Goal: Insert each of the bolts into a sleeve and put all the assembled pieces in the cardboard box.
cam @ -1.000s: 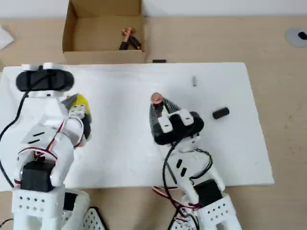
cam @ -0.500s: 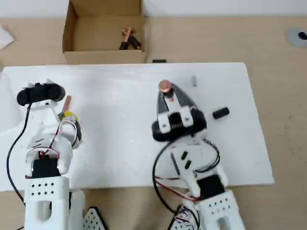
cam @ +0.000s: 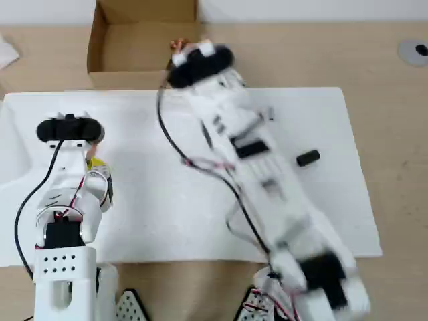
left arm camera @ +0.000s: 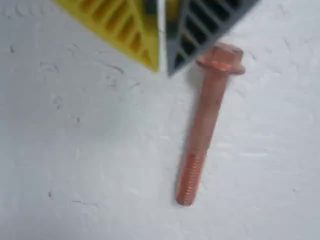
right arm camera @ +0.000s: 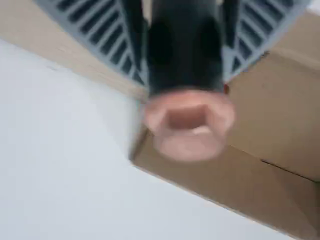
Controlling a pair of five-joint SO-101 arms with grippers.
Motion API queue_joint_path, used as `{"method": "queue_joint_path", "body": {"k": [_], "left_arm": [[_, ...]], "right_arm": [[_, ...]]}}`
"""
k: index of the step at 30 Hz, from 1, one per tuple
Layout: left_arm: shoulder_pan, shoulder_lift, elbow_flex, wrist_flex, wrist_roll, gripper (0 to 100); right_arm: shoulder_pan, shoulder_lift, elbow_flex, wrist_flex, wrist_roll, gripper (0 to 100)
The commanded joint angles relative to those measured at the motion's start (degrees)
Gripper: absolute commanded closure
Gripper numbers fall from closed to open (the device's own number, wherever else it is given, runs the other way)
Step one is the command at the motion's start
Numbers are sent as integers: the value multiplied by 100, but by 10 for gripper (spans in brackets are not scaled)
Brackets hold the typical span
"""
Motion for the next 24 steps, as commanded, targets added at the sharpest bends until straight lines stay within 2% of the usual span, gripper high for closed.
{"method": "queue_joint_path", "body": {"k": [1, 10, 22, 24], "left_arm": [[53, 215, -246, -18, -97, 997], [62, 919, -607, -35, 53, 997], [563, 980, -141, -325, 97, 997], [563, 980, -167, -343, 246, 997]], "right_arm": [[-31, 1763, -2009, -246, 35, 989], [-4, 5244, -5640, -211, 62, 989], [268, 7635, -9077, 1090, 88, 986], [268, 7969, -9481, 1389, 404, 985]]}}
